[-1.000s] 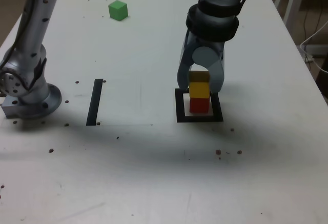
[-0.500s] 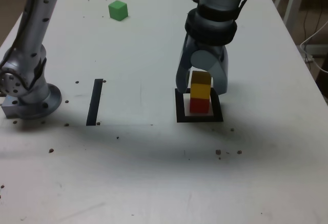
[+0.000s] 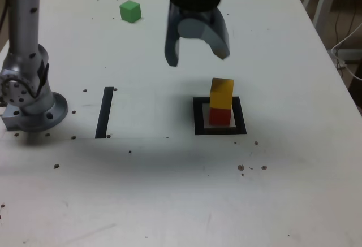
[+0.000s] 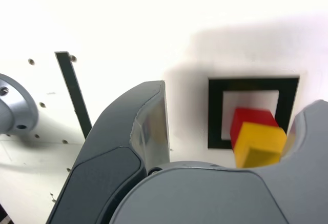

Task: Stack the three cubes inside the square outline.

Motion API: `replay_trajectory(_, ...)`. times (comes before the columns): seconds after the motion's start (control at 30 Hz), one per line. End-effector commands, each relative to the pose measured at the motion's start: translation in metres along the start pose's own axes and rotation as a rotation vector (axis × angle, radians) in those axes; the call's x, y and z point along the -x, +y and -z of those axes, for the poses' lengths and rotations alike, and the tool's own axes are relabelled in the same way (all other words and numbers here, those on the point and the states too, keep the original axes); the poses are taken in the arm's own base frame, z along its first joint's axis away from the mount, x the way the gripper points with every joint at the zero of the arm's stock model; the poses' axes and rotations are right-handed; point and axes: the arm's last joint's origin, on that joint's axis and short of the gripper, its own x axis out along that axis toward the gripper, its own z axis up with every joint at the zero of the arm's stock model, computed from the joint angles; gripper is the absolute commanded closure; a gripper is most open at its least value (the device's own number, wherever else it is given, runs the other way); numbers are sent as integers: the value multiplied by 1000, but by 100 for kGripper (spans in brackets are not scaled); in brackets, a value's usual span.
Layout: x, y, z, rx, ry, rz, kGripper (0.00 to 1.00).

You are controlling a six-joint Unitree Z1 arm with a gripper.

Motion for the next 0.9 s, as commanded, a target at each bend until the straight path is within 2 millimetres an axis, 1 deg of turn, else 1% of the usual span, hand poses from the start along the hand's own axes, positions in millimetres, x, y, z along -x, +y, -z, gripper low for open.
replay_trajectory(0.0, 1, 10, 7, 20, 11, -5, 1)
replay_trajectory(0.2, -2, 43, 22, 78, 56, -1, 1)
replay_trajectory(0.4, -14, 79, 38, 155, 104, 30, 1)
replay_trajectory(0.47, -19, 94, 44, 192, 116, 43, 1)
replay_trajectory(0.63, -26, 126, 59, 279, 125, 59, 0)
replay_trajectory(0.87, -34, 162, 77, 398, 136, 81, 0)
